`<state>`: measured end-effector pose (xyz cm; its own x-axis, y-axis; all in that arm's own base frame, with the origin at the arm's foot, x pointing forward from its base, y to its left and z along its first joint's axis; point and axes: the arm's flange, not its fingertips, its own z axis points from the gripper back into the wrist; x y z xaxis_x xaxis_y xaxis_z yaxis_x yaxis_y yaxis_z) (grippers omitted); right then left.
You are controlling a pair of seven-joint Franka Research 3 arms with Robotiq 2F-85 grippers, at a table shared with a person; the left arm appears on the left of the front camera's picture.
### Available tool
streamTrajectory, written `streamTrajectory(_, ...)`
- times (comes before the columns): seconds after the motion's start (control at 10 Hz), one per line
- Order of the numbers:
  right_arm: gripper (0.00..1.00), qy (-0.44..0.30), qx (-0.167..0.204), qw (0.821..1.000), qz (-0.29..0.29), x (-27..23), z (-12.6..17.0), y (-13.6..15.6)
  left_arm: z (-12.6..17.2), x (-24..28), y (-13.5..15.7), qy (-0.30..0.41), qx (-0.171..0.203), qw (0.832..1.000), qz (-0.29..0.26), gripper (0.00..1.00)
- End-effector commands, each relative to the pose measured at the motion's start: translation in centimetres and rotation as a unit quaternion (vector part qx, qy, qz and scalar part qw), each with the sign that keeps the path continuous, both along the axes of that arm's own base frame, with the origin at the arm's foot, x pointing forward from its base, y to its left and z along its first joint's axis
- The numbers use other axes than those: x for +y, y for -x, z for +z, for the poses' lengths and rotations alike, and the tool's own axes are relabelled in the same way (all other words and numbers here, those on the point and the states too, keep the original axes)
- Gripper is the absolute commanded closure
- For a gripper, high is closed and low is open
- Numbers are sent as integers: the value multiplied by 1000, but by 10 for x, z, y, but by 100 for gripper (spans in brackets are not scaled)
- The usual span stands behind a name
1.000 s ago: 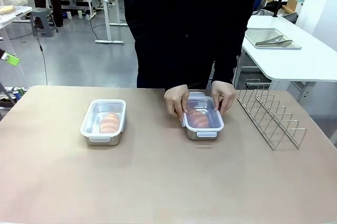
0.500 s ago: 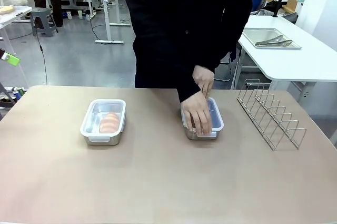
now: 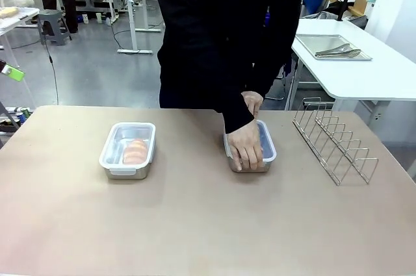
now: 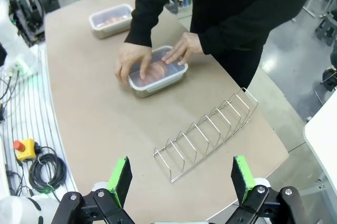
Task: Place the bread in airtight containers.
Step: Release when the human grabs the Airtight Container lid.
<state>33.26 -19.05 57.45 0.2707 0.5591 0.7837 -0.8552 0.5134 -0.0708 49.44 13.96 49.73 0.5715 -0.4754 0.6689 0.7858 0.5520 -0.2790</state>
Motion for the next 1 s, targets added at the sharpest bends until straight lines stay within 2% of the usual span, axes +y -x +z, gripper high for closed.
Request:
streamTrajectory(0.0,0,-8,-2,1000,-1,2,3,0,1,-3,2,-5,0,1000,-5,0)
streamTrajectory(0.9,0,-8,-2,1000,-1,2,3,0,1,-3,2,-5,0,1000,-5,0)
